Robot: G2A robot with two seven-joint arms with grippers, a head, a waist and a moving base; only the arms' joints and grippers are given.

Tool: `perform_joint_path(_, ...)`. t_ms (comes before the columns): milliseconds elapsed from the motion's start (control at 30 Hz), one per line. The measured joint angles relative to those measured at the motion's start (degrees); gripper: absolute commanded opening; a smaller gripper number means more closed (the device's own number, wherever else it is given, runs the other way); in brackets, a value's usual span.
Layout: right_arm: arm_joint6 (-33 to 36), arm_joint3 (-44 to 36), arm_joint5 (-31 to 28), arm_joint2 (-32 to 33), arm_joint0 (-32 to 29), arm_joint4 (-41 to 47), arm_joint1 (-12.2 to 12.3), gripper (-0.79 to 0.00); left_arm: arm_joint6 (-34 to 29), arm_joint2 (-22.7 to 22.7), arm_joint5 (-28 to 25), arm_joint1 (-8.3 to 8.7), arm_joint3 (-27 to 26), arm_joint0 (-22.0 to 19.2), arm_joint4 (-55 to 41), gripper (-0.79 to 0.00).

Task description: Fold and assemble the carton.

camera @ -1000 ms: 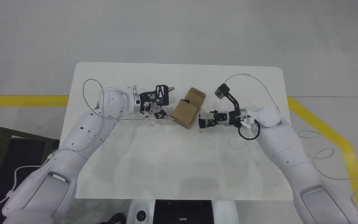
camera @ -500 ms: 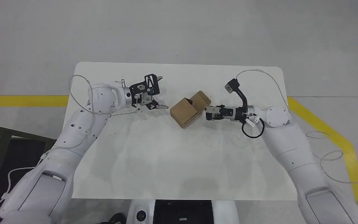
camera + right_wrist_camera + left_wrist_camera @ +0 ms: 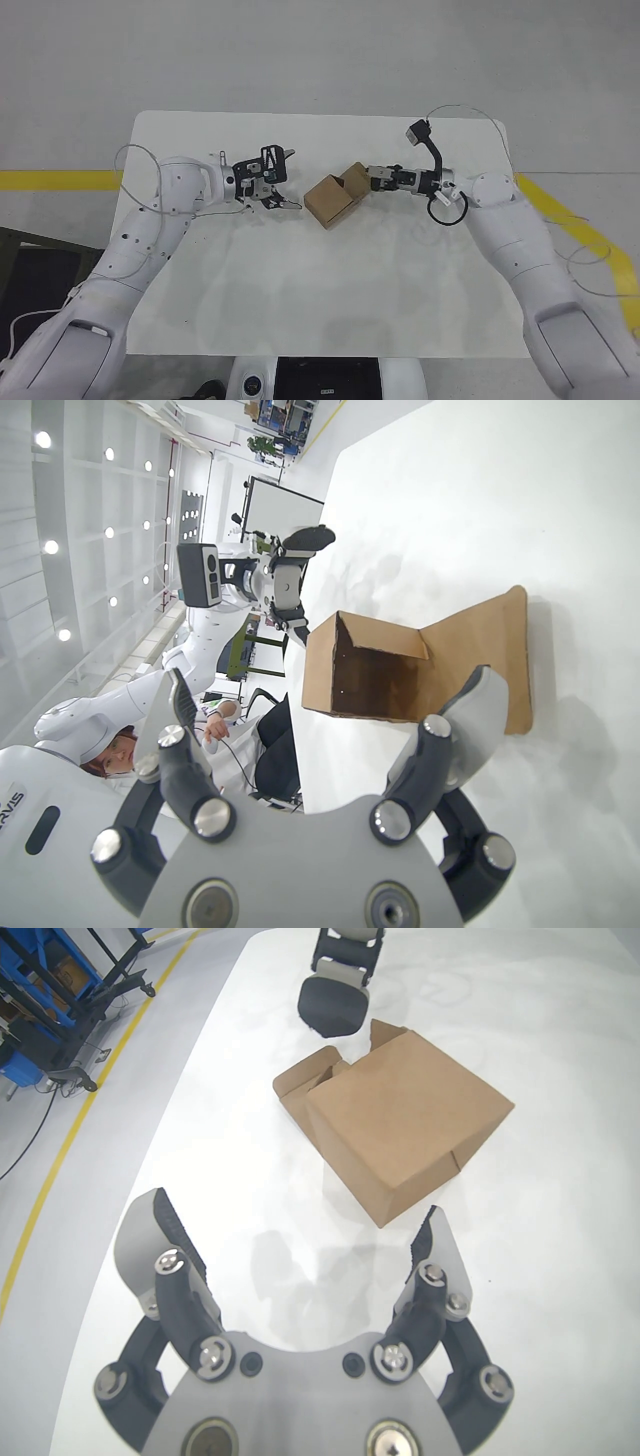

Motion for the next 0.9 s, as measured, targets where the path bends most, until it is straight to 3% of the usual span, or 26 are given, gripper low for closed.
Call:
perform_joint_path(233, 1.9, -0.3, 1.9, -2.8, 0.2, 3.1, -0.4, 0.0, -2.3, -1.8, -2.3, 1.06, -4.4, 2.8, -0.4, 0.0)
perform_joint_path(567, 3.8, -5.5, 3.8, -4.1, -3.2, 5.9, 1.0, 0.0, -6.1, -2.1, -2.8, 1.47, -8.8, 6.1, -2.5, 0.0)
perform_joint_path(900, 3.7, -10.2, 3.7, -3.7, -6.6, 6.5, 2.4, 0.0, -7.3, -0.9, -2.0, 1.25, -7.6, 5.5, -5.1, 0.0)
